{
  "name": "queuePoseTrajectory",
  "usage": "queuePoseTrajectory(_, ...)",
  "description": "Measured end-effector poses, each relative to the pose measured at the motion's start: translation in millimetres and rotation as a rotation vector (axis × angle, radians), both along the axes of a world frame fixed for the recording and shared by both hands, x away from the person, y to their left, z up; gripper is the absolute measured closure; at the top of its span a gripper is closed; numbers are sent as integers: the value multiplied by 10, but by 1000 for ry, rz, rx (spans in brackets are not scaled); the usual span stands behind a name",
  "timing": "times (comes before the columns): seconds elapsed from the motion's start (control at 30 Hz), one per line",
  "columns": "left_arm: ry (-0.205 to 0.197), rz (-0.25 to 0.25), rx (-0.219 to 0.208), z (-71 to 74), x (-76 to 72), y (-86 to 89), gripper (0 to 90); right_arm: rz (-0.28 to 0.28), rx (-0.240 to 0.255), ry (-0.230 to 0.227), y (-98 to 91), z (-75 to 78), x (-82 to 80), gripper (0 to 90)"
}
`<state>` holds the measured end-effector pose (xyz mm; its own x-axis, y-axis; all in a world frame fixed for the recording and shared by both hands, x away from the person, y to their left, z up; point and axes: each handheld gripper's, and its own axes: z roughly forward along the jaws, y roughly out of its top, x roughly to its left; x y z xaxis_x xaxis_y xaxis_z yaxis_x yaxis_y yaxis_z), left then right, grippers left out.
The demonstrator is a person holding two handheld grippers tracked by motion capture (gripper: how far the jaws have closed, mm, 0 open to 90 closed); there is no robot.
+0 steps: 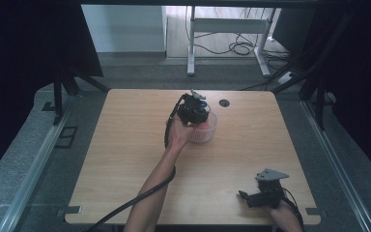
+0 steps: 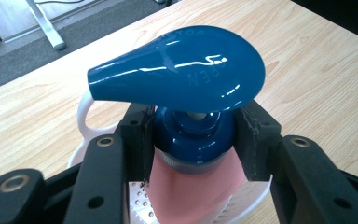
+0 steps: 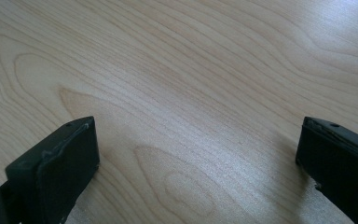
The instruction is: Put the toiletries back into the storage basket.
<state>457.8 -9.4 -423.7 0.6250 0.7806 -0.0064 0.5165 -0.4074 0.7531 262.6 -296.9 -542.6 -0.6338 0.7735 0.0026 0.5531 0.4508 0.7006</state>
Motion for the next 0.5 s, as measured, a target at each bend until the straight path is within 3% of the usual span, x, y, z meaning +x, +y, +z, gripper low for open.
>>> queuePoseTrajectory(0.27,11,8,-1,-104,10,9,529,3,-4,-1,-3,0,1,0)
queuePoseTrajectory(0.5,25,10,-29,-117,26,67,527,1,-2,0,-2,0,0,0)
